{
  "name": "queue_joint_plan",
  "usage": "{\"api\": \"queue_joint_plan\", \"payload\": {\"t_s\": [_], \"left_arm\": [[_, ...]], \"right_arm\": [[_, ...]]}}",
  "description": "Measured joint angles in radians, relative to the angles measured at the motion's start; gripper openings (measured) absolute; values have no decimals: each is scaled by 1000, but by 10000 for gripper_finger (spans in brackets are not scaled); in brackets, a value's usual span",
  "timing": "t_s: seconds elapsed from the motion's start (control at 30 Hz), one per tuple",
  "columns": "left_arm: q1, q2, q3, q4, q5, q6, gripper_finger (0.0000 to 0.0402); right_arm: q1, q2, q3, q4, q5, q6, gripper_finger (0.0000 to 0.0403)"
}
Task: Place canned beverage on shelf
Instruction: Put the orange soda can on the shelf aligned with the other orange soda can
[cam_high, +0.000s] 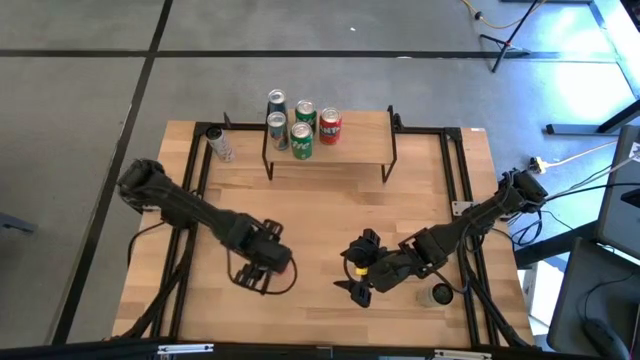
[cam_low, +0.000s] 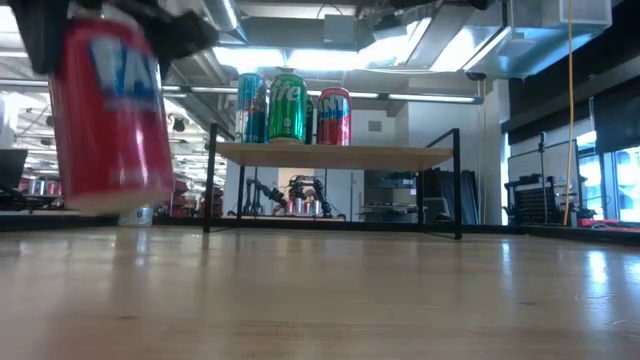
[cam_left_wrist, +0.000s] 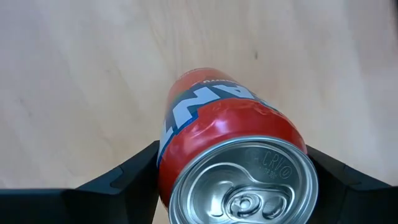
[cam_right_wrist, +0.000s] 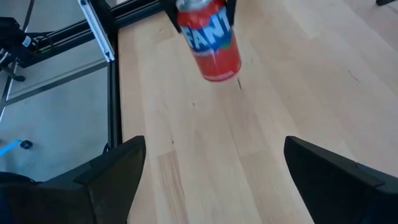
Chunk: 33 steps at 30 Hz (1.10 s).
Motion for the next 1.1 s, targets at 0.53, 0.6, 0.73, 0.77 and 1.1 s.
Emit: {"api": "queue_joint_plan", "payload": {"t_s": [0.53,0.6,0.73,0.77,1.1], "left_arm": [[-22,106,2,-17,55,83,325],[-23,107,1,-18,54,71,336],[-24,103,20,-49,55,65,346],[-23,101,34,-55,55,58,346],[-68,33,210,-226,-45,-219,349]], "right_arm": [[0,0,0,-6,27,1,370],[0,0,0,-6,27,0,370],[1,0,0,-6,27,0,370],[1,0,0,-6,27,0,370],[2,0,0,4,27,-4,370]]}}
